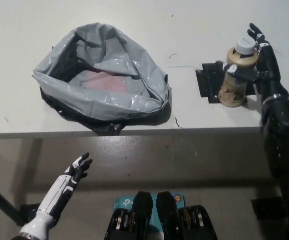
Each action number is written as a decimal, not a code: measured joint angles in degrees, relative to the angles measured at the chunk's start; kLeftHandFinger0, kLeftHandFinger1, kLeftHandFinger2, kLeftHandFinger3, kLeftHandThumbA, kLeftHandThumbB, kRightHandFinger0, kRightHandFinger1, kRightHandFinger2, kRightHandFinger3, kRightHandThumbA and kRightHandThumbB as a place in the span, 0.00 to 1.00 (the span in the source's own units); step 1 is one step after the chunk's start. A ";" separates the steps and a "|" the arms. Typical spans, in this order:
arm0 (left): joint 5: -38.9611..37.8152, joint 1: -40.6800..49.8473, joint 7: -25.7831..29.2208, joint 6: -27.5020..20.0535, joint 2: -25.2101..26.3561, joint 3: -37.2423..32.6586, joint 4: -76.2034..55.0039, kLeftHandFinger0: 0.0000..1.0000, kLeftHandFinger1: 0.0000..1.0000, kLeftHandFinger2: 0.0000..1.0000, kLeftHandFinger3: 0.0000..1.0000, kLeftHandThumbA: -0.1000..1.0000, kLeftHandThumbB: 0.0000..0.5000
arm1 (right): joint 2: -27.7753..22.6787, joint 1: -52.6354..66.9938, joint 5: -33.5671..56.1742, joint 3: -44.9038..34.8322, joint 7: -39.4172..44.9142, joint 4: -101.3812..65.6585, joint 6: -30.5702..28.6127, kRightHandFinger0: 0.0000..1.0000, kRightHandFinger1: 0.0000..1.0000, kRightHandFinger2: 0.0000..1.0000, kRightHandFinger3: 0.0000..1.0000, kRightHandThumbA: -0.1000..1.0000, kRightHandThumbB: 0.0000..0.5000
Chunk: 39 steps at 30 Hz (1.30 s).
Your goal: Use the right hand to pick up a bottle of protein shake and place it into a plastic bag on the left side
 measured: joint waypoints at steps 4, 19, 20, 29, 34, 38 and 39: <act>0.02 -0.04 -0.01 -0.11 0.00 0.06 0.02 1.00 1.00 1.00 1.00 1.00 0.70 | 1.65 -1.99 4.91 -5.66 0.31 3.67 0.25 0.00 0.00 0.38 0.25 0.08 0.64; 0.00 -0.42 -0.38 -0.28 0.39 0.47 0.02 1.00 1.00 1.00 1.00 1.00 0.67 | 4.83 -2.12 17.28 -12.04 4.44 -2.43 5.64 0.00 0.12 0.53 0.47 0.01 0.49; 0.00 -0.42 -0.38 -0.28 0.40 0.49 0.02 1.00 1.00 1.00 1.00 1.00 0.67 | 4.89 -2.12 17.40 -11.94 4.44 -2.98 5.83 0.00 0.13 0.53 0.31 0.01 0.49; -0.01 -0.61 -0.70 -0.34 0.44 0.65 0.03 1.00 1.00 1.00 1.00 1.00 0.65 | 10.20 -5.84 18.08 -6.56 2.28 -17.30 11.47 0.00 0.19 0.52 0.01 0.08 0.57; 0.00 -0.64 -0.96 -0.48 0.49 0.65 0.08 1.00 1.00 1.00 1.00 1.00 0.70 | 12.65 -11.79 17.01 -1.87 1.61 -17.39 12.00 0.00 0.20 0.54 0.01 0.12 0.51; 0.03 -0.58 -1.28 -0.54 0.56 0.63 0.09 1.00 1.00 1.00 1.00 1.00 0.70 | 13.92 -16.26 14.47 2.24 0.60 -12.80 11.23 0.00 0.21 0.56 0.23 0.22 0.49; 0.03 -0.60 -1.39 -0.58 0.55 0.61 0.09 1.00 1.00 1.00 1.00 1.00 0.68 | 14.24 -17.13 13.51 3.35 0.04 -11.38 11.17 0.00 0.21 0.55 0.34 0.26 0.47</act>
